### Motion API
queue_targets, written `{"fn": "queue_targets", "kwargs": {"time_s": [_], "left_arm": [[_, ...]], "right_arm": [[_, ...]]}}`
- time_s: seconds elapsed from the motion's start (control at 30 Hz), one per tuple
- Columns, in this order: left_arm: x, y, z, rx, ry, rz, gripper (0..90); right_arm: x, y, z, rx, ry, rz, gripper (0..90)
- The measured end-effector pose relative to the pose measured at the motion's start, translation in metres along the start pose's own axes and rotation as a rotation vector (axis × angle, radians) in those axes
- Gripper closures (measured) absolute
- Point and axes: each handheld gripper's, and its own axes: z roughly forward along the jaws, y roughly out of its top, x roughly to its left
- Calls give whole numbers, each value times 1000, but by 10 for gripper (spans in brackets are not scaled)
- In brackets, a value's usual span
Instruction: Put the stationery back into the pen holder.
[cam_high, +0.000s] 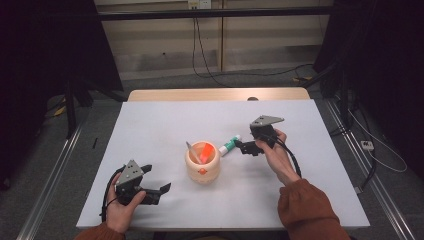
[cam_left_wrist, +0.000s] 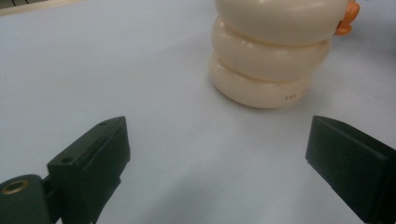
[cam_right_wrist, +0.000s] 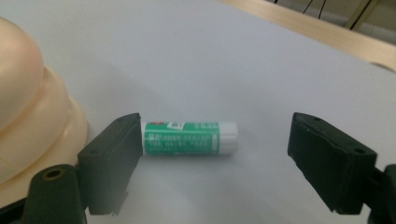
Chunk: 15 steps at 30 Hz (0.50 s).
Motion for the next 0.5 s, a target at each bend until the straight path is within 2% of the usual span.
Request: {"fn": "queue_targets", "kwargs": {"time_s": [0.07,0.1,0.17,0.23,0.33,0.4,0.5], "left_arm": [[0,0,0,-5,-1,-2,62],[0,0,0,-2,0,-1,62],[0,0,-1,-8,1,-9,62],[1,0,-1,-7,-2,-7,62],[1,0,-1,-8,-2,-6,62],[1,0,-1,-10,-4,-10,62],[1,0,-2,-8,1,-6,62]], "right_arm": [[-1,7,3,-11,61,17,136],[-2,10,5,-5,70,12,137],[-3,17,8,16,62,-24,140],[-5,22,11,24,109,-58,104],[-7,27,16,43,160,-96,101],[-8,29,20,68,156,-123,102],[-11,31,26,85,175,-153,102]]}}
